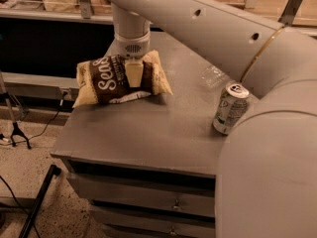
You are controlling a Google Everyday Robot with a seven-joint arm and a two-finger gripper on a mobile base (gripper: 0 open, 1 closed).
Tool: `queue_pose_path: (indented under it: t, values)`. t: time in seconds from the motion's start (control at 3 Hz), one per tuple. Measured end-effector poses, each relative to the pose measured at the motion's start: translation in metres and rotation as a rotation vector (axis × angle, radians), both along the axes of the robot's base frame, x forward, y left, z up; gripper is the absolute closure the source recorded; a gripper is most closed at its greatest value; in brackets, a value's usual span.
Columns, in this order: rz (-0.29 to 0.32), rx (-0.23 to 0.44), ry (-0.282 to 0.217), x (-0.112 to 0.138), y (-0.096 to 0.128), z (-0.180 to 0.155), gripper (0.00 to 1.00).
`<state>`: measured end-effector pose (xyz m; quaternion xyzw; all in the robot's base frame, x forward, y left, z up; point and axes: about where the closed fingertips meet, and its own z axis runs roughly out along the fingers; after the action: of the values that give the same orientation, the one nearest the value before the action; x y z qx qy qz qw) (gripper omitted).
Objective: Pick brown chip bag
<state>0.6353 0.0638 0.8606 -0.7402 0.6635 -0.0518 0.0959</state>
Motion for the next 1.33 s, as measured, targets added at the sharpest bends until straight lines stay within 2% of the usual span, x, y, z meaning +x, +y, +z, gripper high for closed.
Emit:
queue_pose_path:
  t: [1.33]
  values:
    - [0.0,0.0,0.0,0.0,0.0,0.0017,1.0]
